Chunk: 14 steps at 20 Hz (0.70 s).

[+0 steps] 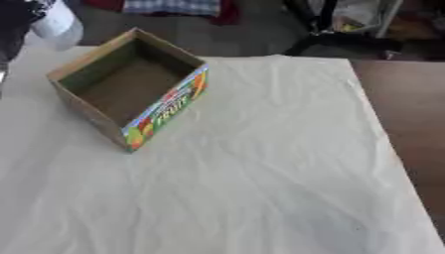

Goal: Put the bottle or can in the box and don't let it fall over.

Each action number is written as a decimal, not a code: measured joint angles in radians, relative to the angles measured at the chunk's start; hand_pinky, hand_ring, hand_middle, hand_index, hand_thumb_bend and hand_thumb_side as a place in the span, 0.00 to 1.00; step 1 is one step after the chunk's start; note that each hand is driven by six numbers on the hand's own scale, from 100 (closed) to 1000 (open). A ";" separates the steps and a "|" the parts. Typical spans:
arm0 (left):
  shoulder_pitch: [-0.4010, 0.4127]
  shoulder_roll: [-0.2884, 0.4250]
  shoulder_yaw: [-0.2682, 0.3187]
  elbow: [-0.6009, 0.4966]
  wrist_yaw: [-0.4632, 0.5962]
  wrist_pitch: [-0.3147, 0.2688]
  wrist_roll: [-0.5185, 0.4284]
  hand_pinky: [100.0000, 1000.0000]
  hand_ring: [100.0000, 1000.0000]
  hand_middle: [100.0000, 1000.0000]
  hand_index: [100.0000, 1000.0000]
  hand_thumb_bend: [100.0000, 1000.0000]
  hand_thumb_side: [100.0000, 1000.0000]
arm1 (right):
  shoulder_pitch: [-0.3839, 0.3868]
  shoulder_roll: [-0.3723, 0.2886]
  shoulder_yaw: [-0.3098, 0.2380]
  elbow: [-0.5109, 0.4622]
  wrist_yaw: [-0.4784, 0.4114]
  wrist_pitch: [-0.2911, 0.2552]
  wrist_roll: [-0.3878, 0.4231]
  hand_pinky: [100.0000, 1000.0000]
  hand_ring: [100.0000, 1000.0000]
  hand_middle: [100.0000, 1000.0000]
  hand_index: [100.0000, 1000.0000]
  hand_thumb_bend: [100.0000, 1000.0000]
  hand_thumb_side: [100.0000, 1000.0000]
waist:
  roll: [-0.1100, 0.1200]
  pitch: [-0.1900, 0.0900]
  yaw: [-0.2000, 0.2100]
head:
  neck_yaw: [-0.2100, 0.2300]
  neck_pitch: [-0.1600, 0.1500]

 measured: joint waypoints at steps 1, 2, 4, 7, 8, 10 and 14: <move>0.000 -0.005 -0.001 0.008 -0.006 -0.002 -0.003 1.00 0.93 0.60 0.03 0.00 0.00 | -0.002 0.000 0.002 0.000 -0.001 0.002 0.000 0.91 0.95 1.00 0.91 0.00 0.41 | 0.000 0.000 -0.002 | 0.000 -0.002; 0.000 -0.011 -0.001 0.017 -0.012 -0.004 -0.005 1.00 0.94 0.60 0.04 0.00 0.00 | -0.002 0.000 0.003 0.000 -0.001 0.003 0.000 0.91 0.94 1.00 0.91 0.00 0.41 | 0.001 0.000 -0.004 | 0.001 -0.004; -0.001 -0.021 -0.001 0.035 -0.025 -0.006 -0.008 1.00 0.94 0.60 0.04 0.00 0.00 | -0.002 0.000 0.003 0.000 -0.002 0.006 -0.001 0.91 0.94 1.00 0.91 0.00 0.41 | 0.004 0.001 -0.010 | 0.003 -0.008; -0.009 -0.044 -0.001 0.065 -0.051 -0.009 -0.012 1.00 0.95 0.60 0.04 0.00 0.00 | -0.003 0.000 0.003 0.000 -0.002 0.010 0.001 0.92 0.94 1.00 0.91 0.00 0.41 | 0.004 0.007 -0.014 | 0.005 -0.009; -0.009 -0.052 -0.001 0.075 -0.060 -0.010 -0.013 1.00 0.95 0.61 0.04 0.00 0.00 | -0.004 0.000 0.005 0.000 -0.002 0.011 0.002 0.92 0.94 1.00 0.91 0.00 0.41 | 0.004 0.008 -0.015 | 0.007 -0.009; -0.015 -0.069 -0.001 0.097 -0.073 -0.014 -0.010 1.00 0.95 0.61 0.04 0.00 0.00 | -0.010 0.000 0.009 0.000 -0.002 0.014 0.004 0.92 0.94 1.00 0.91 0.00 0.41 | 0.005 0.008 -0.017 | 0.009 -0.010; -0.033 -0.107 -0.001 0.158 -0.126 -0.032 0.010 1.00 0.97 0.62 0.04 0.00 0.00 | -0.012 0.000 0.013 0.000 -0.004 0.022 0.010 0.92 0.94 1.00 0.91 0.00 0.41 | 0.004 0.008 -0.024 | 0.019 -0.012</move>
